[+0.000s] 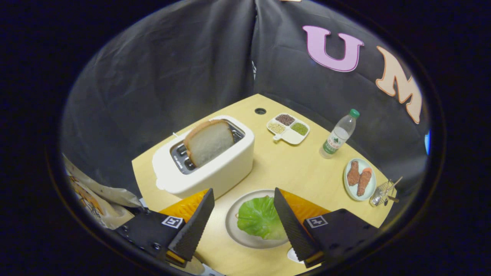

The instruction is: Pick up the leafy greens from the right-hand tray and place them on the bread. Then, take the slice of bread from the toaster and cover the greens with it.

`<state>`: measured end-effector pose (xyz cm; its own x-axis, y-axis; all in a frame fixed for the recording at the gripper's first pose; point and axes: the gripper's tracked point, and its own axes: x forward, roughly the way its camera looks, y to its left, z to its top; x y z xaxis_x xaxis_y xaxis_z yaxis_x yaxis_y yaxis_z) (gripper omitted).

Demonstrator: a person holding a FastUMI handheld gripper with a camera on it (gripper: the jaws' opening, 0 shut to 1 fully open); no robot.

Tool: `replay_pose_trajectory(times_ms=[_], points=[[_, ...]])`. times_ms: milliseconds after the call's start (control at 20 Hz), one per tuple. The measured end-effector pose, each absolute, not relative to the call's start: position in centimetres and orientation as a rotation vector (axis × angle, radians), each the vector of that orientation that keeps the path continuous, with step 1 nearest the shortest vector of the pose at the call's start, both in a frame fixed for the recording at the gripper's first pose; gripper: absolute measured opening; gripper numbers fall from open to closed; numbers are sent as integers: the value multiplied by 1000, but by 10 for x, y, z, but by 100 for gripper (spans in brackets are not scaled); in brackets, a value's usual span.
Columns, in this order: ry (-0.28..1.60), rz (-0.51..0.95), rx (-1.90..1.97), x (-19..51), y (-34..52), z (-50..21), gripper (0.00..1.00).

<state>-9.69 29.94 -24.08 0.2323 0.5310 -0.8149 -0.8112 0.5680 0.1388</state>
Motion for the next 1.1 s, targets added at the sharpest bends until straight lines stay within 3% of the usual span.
replay_pose_trajectory(times_ms=[1100], points=[[935,956,-155,-101,401,-223,99]])
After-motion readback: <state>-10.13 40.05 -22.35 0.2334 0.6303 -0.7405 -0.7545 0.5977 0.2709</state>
